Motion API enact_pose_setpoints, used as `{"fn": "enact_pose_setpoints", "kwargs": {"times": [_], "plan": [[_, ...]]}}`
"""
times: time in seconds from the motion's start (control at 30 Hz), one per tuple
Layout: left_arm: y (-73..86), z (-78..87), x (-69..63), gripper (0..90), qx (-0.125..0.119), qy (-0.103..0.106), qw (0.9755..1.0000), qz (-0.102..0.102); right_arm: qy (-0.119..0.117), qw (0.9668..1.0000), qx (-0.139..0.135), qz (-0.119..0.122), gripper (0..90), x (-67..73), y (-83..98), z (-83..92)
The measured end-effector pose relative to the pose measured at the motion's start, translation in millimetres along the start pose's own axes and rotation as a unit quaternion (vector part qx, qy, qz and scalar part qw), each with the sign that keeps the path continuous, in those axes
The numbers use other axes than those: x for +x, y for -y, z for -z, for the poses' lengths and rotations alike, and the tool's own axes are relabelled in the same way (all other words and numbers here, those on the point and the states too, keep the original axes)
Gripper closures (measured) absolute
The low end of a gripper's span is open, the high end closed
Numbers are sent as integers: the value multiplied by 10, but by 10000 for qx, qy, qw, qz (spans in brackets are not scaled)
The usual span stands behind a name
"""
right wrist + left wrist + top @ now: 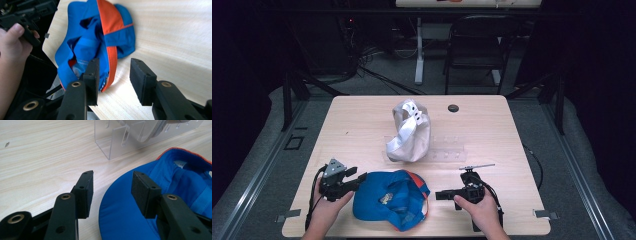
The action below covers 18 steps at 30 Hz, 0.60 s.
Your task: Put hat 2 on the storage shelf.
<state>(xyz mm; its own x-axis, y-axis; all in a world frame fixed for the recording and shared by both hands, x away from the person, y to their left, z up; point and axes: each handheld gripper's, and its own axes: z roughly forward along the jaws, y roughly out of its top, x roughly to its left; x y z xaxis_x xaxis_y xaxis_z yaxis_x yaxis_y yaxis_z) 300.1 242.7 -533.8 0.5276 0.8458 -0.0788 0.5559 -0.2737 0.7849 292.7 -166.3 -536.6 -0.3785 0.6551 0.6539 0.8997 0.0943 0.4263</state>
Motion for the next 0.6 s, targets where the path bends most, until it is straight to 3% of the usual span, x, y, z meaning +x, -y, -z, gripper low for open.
{"fn": "enact_pose_setpoints", "kwargs": {"times": [0.17, 0.4, 0.47, 0.6], "plan": [[62, 71, 22, 530, 17, -131, 9999, 59, -41, 9997, 223, 113, 586, -40, 26, -110], [153, 187, 72, 526, -5, -283, 9995, 143, -230, 9993, 283, 47, 562, -50, 54, -313], [178, 205, 81, 525, -30, -320, 9993, 196, -221, 9987, 444, 129, 562, -56, 50, -353], [210, 241, 99, 525, 7, -382, 9991, 206, -300, 9985, 450, 0, 563, -67, 54, -457]]}}
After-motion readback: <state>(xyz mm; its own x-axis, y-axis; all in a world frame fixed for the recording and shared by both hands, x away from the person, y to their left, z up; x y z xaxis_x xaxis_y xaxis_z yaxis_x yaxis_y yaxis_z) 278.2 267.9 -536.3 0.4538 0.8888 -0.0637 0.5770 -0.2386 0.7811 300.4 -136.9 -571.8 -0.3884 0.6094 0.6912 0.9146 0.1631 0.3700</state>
